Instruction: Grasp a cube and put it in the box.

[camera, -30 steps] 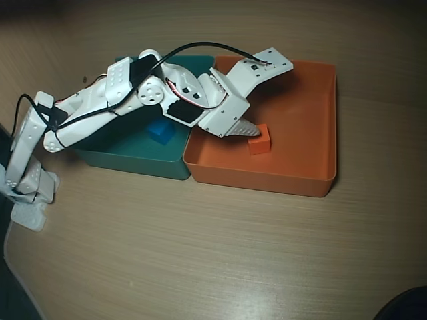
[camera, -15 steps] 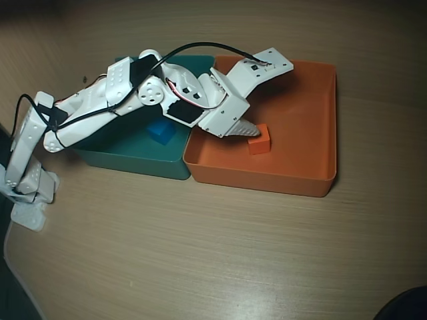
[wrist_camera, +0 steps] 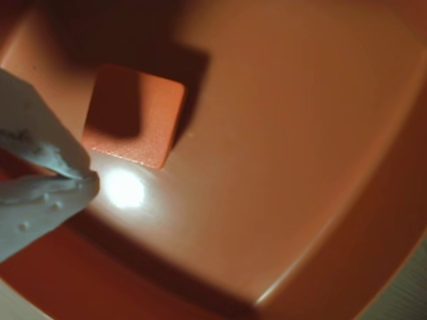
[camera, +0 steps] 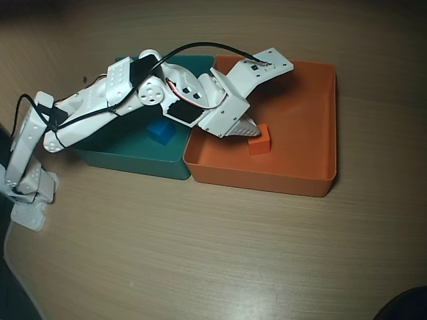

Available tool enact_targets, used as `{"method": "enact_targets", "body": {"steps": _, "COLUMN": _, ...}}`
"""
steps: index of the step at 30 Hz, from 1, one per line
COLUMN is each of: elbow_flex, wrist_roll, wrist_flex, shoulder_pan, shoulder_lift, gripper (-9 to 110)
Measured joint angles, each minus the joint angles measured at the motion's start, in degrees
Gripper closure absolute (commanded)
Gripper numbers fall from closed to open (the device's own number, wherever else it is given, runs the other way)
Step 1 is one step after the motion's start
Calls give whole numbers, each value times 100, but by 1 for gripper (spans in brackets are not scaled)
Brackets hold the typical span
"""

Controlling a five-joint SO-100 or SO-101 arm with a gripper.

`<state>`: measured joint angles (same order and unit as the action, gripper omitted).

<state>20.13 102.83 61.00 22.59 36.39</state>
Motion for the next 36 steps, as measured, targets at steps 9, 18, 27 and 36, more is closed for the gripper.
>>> {"method": "enact_targets", "body": {"steps": 9, "elbow_flex": 0, "wrist_roll": 0, "wrist_flex": 0, "shoulder_pan": 0, "shoulder_lift": 0, "gripper": 107}}
{"method": "enact_targets", "body": {"steps": 18, "elbow_flex": 0, "wrist_roll": 0, "wrist_flex": 9, "shoulder_pan": 0, "shoulder_lift": 0, "gripper": 107}}
{"method": "enact_targets", "body": {"steps": 27, "elbow_flex": 1213, "wrist_roll": 9, "wrist_flex": 9, "shoulder_pan": -167, "shoulder_lift": 1415, "gripper": 107}}
{"method": "enact_targets", "body": {"steps": 36, "elbow_flex": 4148, "wrist_roll": 44, "wrist_flex": -53, "shoulder_pan": -396, "shoulder_lift": 4087, "gripper": 107}}
